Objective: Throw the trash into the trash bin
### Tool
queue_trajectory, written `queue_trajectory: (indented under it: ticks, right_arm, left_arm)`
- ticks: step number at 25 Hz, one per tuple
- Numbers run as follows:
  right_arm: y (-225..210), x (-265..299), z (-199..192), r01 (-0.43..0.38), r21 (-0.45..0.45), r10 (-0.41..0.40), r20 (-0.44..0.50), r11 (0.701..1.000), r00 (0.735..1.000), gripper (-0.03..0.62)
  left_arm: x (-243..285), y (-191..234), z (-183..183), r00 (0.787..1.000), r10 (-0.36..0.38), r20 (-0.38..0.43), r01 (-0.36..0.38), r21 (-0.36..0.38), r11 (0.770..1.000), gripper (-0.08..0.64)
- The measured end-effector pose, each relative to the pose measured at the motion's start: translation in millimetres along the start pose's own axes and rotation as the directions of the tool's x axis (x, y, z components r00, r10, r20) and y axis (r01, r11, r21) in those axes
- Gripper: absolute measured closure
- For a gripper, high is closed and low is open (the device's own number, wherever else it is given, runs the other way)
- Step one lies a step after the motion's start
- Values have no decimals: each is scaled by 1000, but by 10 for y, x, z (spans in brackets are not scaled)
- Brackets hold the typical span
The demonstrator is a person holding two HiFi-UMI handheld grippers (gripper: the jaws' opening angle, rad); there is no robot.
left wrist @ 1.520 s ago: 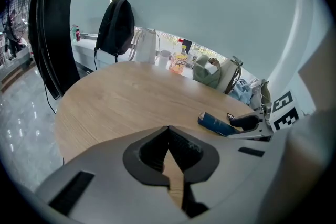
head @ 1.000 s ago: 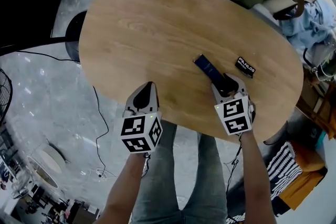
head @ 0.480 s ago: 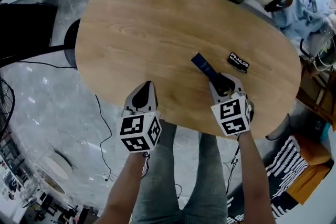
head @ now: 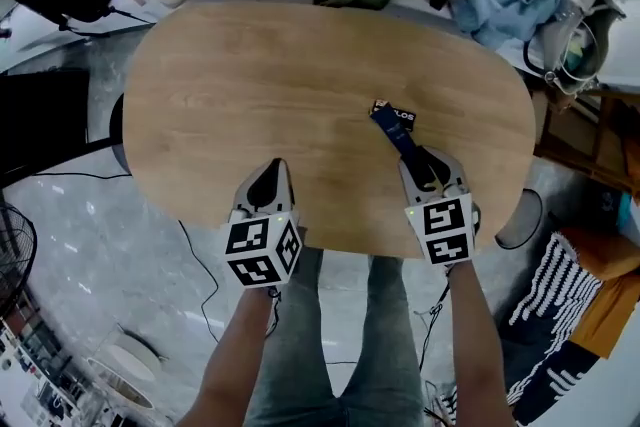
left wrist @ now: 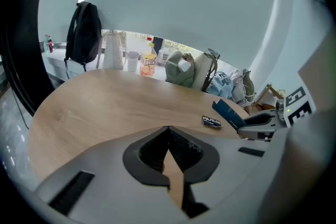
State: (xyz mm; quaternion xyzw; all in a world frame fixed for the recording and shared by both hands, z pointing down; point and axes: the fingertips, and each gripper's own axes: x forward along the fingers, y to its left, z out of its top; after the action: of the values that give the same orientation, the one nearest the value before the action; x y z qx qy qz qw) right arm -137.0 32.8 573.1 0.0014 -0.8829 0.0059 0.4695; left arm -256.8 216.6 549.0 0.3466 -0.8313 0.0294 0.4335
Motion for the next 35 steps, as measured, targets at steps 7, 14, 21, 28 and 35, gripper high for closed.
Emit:
queue_trajectory:
  ticks: [7, 14, 21, 28, 35]
  right_arm:
    - [-630, -551, -400, 117, 124, -119, 9, 985, 993, 459]
    - [-1187, -1074, -1061, 222, 269, -229, -6, 937, 973, 459]
    - [-1675, -1568, -1849, 328, 397, -339, -46, 857, 940, 460]
    - [-1979, -2024, -2708, 399, 537, -407, -109, 744, 907, 460]
    - [-2249, -2387, -3541, 453, 657, -459, -180, 602, 870, 459]
  left_arm:
    - [225, -786, 169, 994, -108, -20, 110, 159, 981, 546]
    - [419, -1670, 79, 981, -183, -58, 192, 239, 952, 547]
    - [535, -2643, -269, 950, -277, -143, 310, 334, 890, 546]
    - [636, -3477, -649, 918, -328, -222, 394, 420, 817, 546]
    - [689, -4223, -1052, 889, -355, -289, 455, 468, 758, 546]
